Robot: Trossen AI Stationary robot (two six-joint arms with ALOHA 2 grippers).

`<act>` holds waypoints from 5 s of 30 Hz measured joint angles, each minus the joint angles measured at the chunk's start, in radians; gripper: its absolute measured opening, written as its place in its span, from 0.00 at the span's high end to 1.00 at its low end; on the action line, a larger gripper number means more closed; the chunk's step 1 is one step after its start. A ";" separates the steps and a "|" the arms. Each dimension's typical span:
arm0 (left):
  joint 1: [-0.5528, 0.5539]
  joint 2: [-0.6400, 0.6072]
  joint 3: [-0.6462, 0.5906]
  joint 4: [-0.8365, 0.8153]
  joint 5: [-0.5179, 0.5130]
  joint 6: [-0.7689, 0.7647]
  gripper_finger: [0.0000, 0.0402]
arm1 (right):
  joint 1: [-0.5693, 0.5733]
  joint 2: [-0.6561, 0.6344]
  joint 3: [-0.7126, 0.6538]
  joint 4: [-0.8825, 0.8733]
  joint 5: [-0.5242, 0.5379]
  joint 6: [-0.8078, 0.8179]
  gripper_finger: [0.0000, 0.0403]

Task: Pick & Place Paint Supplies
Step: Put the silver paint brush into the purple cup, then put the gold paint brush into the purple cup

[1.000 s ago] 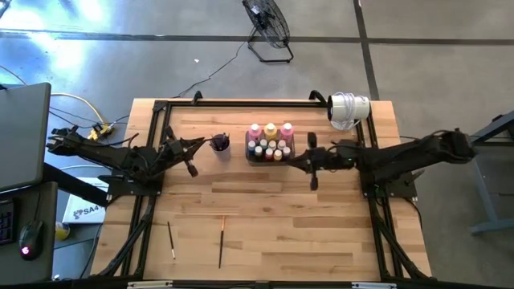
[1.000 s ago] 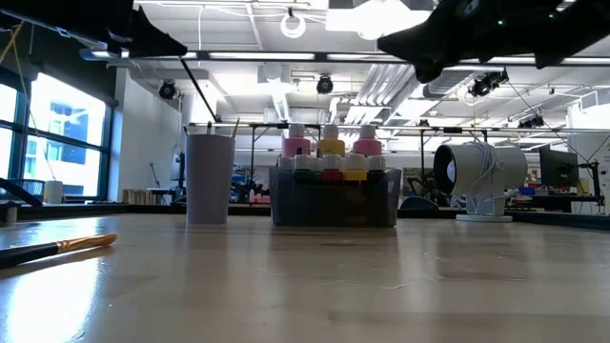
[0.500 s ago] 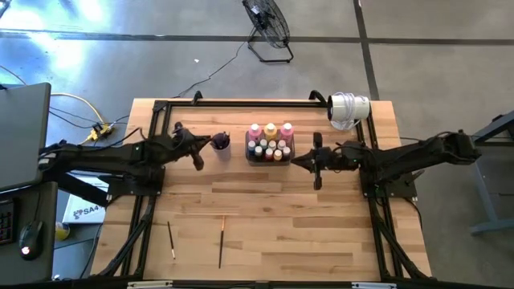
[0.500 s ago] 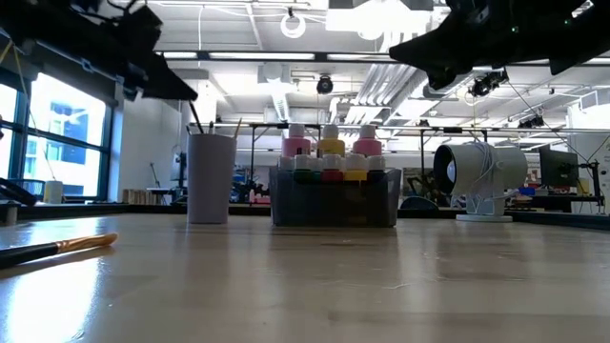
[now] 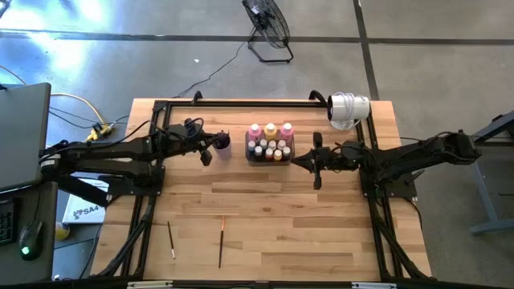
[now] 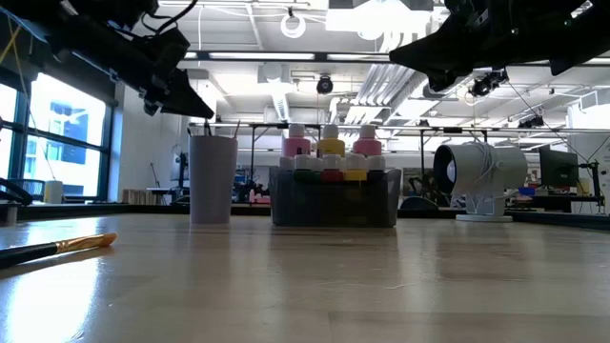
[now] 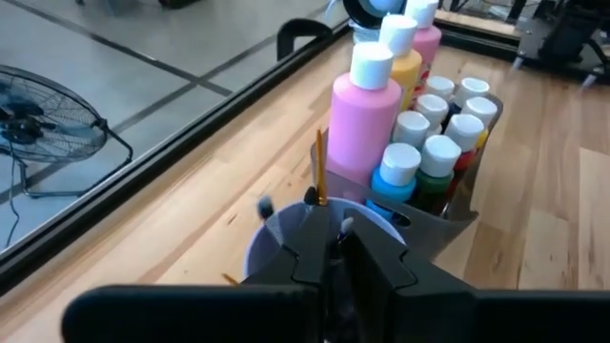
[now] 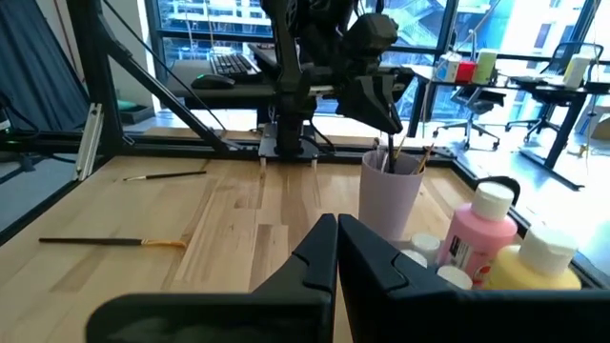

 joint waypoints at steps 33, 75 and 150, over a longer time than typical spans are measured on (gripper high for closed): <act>0.000 0.008 0.046 0.095 -0.046 0.153 0.67 | 0.003 0.000 0.000 -0.027 -0.039 0.056 0.99; -0.547 -0.210 0.155 -0.462 -0.113 -0.175 1.00 | 0.063 0.000 0.000 -0.022 -0.004 0.181 0.99; -0.792 0.920 0.733 -0.763 0.050 -1.473 0.62 | 0.062 0.000 0.001 -0.042 -0.036 0.041 0.99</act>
